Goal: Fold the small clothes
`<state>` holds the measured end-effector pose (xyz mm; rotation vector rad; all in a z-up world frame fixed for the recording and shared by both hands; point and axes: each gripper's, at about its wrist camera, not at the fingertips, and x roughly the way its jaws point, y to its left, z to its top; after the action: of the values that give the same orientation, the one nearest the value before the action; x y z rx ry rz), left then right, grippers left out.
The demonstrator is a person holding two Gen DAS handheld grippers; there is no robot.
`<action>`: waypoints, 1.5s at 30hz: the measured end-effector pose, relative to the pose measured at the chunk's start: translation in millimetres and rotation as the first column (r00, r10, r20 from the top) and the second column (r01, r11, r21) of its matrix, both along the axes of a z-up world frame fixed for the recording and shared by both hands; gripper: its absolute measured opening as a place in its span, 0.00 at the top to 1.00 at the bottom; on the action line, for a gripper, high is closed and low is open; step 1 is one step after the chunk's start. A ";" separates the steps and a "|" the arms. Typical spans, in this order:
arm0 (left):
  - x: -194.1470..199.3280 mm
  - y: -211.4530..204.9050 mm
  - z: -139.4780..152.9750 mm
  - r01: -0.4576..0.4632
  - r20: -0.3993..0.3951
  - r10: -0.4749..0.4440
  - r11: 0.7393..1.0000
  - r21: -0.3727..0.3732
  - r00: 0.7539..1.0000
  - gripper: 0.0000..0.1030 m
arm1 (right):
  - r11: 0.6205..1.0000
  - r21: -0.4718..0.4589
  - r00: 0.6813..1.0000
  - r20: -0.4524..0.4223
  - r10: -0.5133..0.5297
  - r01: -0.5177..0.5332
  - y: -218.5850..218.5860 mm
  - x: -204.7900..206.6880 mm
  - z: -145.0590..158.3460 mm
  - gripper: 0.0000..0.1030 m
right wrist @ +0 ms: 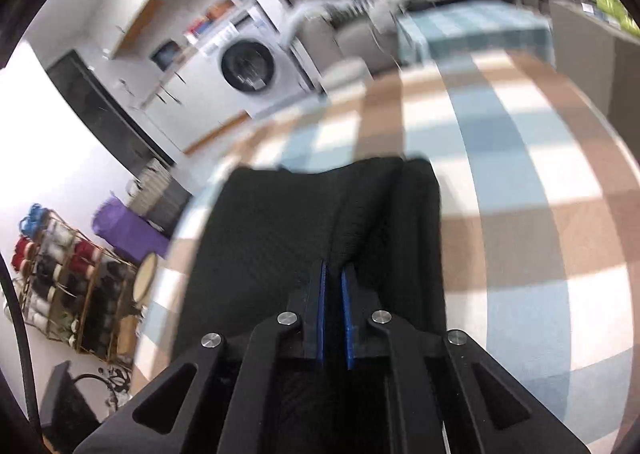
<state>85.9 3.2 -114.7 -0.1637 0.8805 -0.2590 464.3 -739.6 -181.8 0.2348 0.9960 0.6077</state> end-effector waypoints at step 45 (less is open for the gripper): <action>9.8 31.7 -13.0 -0.112 -0.023 0.113 0.993 0.022 0.993 0.82 | 0.997 -0.060 0.999 -0.008 0.047 -0.047 -44.4 -126.9 -32.9 0.79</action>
<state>95.7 34.9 -127.7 -0.1973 0.8946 -0.1431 337.5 -784.0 -214.7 0.1606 1.0266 0.6190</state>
